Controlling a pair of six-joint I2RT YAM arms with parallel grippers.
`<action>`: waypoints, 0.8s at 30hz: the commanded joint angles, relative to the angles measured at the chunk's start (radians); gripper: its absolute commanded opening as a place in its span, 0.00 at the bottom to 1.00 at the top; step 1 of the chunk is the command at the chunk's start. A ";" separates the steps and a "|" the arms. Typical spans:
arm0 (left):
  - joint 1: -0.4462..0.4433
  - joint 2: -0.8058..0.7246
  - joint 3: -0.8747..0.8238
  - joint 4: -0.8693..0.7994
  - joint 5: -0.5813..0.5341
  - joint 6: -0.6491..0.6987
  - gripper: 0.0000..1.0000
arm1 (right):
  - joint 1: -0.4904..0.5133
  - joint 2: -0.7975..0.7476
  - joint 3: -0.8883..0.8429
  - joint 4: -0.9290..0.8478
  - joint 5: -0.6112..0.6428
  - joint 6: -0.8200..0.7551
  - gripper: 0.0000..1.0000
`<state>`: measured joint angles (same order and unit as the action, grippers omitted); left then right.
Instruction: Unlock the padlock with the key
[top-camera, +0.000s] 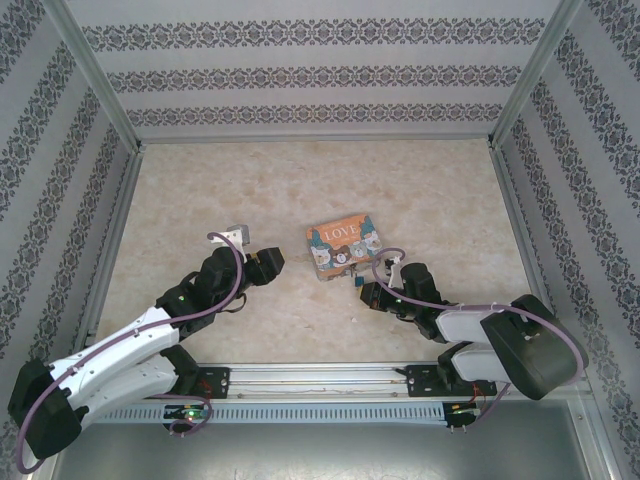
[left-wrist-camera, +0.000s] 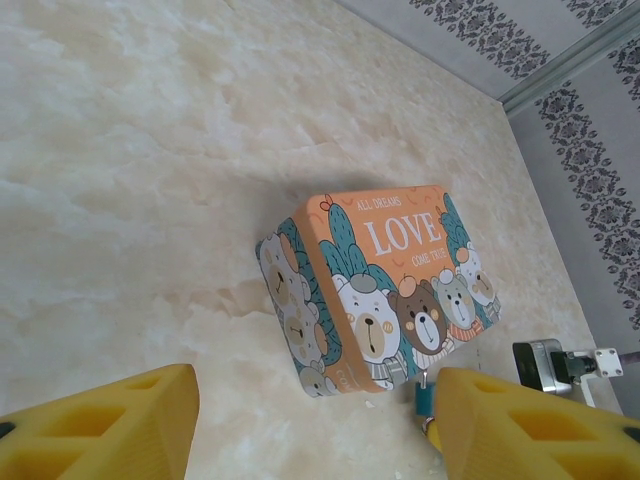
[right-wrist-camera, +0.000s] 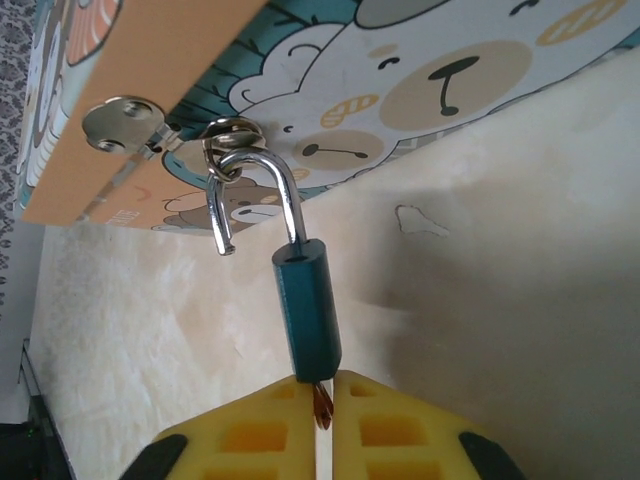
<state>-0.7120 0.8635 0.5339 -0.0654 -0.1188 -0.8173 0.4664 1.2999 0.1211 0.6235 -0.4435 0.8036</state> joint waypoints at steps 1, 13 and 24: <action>-0.006 -0.013 0.028 -0.036 -0.028 0.023 0.64 | -0.012 0.006 -0.008 -0.046 -0.003 -0.006 0.15; -0.006 -0.015 0.039 -0.060 -0.049 0.035 0.71 | -0.012 -0.164 0.012 -0.235 0.045 -0.057 0.39; 0.002 -0.008 0.035 -0.047 -0.035 0.037 0.77 | -0.027 -0.434 0.002 -0.342 0.116 -0.085 0.70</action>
<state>-0.7116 0.8627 0.5457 -0.0982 -0.1513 -0.7963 0.4477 0.9047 0.1219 0.3161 -0.3557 0.7380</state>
